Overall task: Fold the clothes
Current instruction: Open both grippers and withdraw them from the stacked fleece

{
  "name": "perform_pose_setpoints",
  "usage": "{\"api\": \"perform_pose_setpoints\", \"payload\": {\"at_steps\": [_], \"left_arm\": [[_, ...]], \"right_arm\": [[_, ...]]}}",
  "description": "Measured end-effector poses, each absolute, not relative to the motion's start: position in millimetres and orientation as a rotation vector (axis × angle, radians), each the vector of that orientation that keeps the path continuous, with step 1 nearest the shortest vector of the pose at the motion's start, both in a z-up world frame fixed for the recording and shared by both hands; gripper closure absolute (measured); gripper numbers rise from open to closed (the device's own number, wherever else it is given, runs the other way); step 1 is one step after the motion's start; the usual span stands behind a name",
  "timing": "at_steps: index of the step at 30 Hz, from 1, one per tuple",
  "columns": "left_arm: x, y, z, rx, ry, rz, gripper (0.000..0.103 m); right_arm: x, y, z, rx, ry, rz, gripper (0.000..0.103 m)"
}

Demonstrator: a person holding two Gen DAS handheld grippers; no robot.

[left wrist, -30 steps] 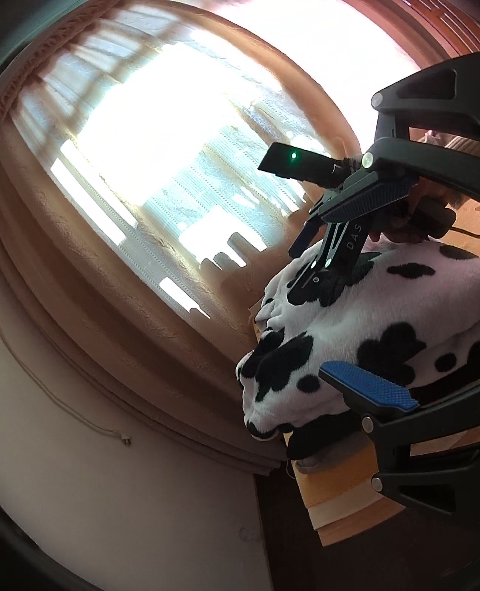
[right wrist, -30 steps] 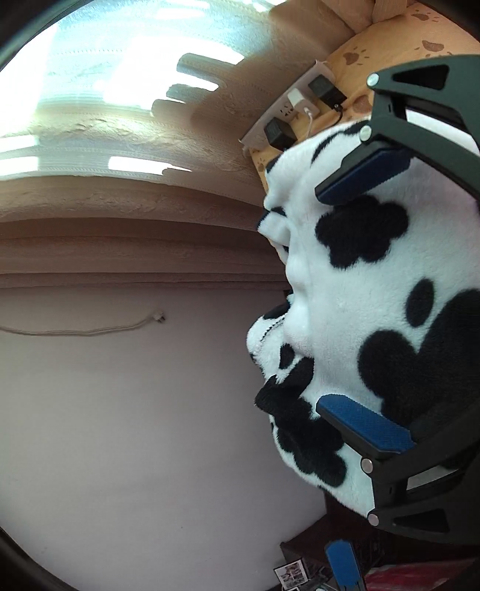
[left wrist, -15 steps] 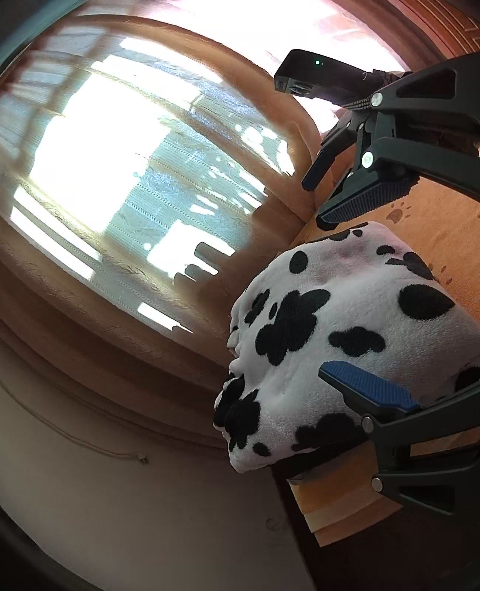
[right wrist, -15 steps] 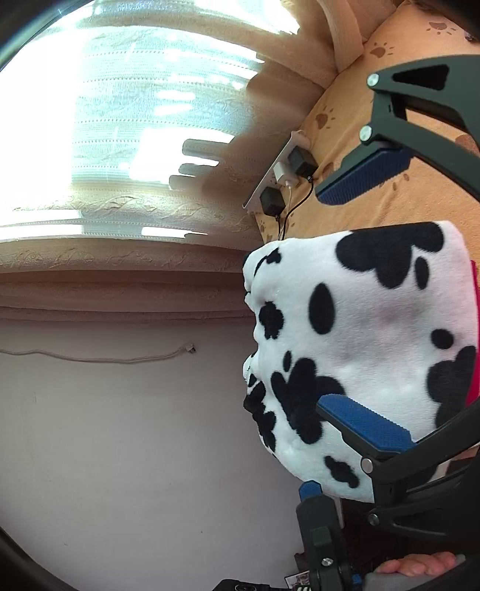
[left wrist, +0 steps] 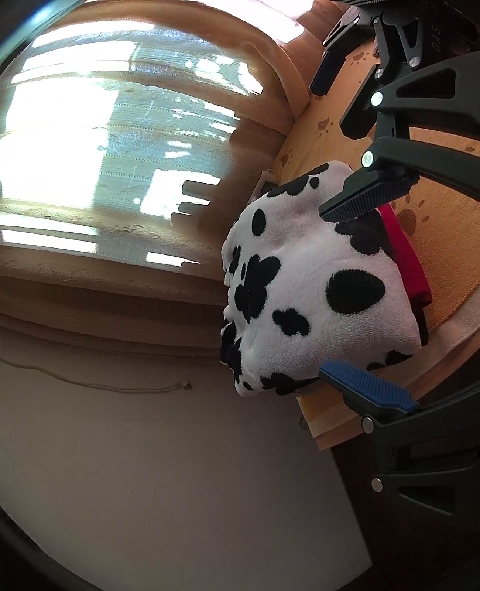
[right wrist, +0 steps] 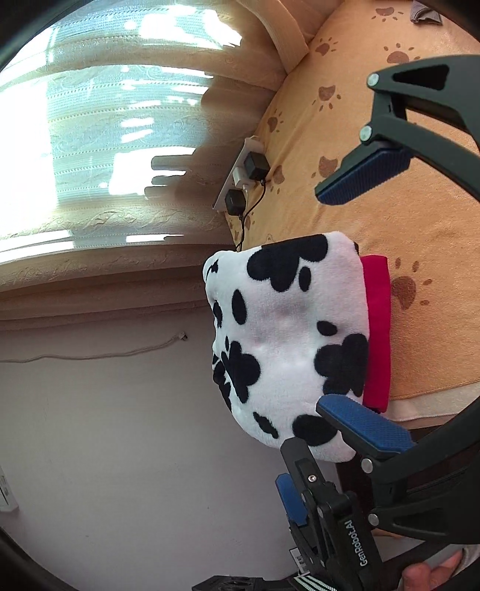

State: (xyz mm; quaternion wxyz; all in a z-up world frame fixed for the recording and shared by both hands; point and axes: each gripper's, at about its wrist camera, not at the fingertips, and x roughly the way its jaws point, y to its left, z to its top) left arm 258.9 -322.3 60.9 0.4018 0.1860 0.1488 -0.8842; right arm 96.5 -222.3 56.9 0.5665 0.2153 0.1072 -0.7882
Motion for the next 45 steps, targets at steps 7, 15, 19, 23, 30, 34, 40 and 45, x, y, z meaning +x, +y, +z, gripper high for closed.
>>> {"api": "perform_pose_setpoints", "payload": {"at_steps": [7,15,19,23,30,34,40,45], "left_arm": [[262,-303,67,0.430,0.266,-2.106,0.022],[267,-305,68,0.434,0.297,-2.109,0.021],[265,-306,67,0.449,0.297,-2.105,0.021],[263,-302,66,0.451,0.253,-2.079,0.020],[258,-295,63,0.454,0.177,-2.032,0.020],[255,-293,63,0.456,0.152,-2.021,0.020],[255,-290,62,0.431,0.142,-2.019,0.020],[258,-289,62,0.422,0.153,-2.024,0.020]], "right_arm": [[119,-205,66,0.427,0.284,-1.865,0.000],[128,-210,64,0.407,0.324,-1.873,0.000],[128,-214,60,0.422,0.334,-1.869,0.000],[128,-216,59,0.420,0.343,-1.880,0.000],[126,-218,55,0.435,0.346,-1.887,0.000],[125,-217,54,0.439,0.343,-1.888,0.000],[123,-216,54,0.443,0.339,-1.888,0.000],[123,-217,53,0.447,0.335,-1.885,0.000]]}}
